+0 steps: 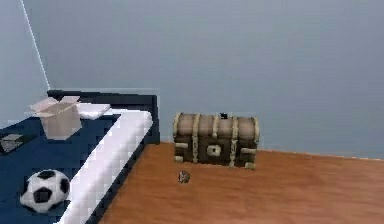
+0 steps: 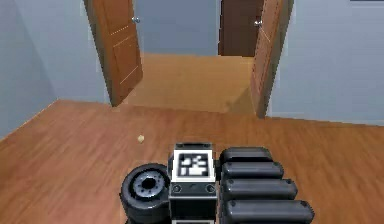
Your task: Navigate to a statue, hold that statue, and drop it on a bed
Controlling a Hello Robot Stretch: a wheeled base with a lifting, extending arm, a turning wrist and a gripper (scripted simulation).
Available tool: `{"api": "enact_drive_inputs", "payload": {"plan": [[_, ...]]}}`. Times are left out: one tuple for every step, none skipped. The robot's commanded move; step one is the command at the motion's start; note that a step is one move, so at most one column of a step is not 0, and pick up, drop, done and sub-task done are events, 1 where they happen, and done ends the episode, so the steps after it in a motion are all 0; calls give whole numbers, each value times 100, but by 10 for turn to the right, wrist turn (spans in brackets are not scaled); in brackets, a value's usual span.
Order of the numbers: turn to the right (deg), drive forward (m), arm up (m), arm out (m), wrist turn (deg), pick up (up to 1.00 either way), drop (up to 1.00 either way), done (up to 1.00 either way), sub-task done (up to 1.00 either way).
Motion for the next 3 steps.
{"api": "enact_drive_inputs", "payload": {"plan": [[0, 100, 0, 0, 0, 0, 0, 0, 0], [180, 0, 0, 0, 0, 0, 0, 0, 0], [0, 15, 0, 0, 0, 0, 0, 0, 0]]}}
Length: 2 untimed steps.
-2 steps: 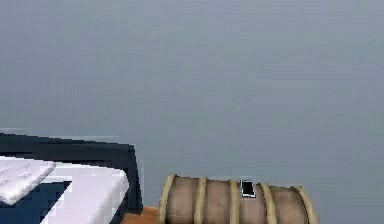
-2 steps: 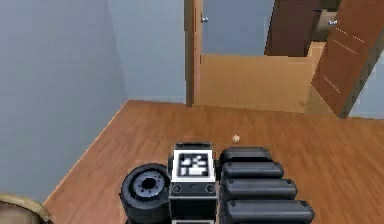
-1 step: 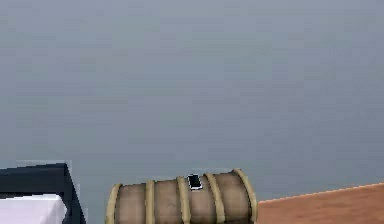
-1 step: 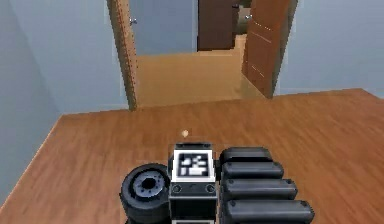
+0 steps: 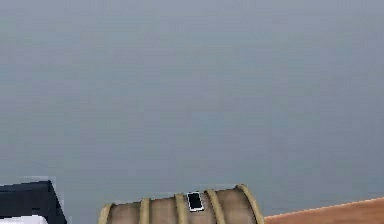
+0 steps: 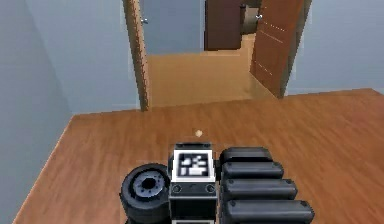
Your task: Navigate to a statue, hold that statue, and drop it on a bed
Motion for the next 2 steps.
{"api": "enact_drive_inputs", "payload": {"plan": [[-120, 0, 0, 0, 0, 0, 0, 0, 0], [30, 0, 0, 0, 0, 0, 0, 0, 0]]}}
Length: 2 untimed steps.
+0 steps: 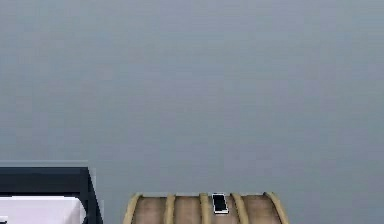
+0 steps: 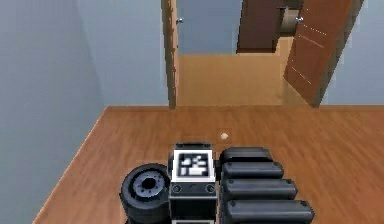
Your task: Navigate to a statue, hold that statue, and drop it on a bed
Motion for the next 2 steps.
{"api": "enact_drive_inputs", "payload": {"plan": [[90, 0, 0, 0, 0, 0, 0, 0, 0], [-150, 0, 0, 0, 0, 0, 0, 0, 0]]}}
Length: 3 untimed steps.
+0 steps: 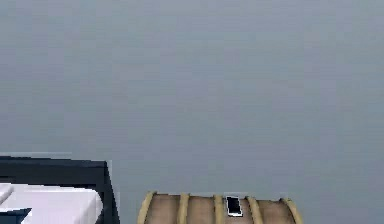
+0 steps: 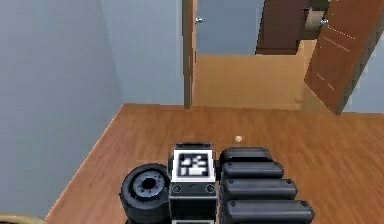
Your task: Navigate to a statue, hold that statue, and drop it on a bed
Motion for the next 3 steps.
{"api": "enact_drive_inputs", "payload": {"plan": [[-450, 0, 0, 0, 0, 0, 0, 0, 0], [-450, 0, 0, 0, 0, 0, 0, 0, 0], [-30, 0, 0, 0, 0, 0, 0, 0, 0]]}}
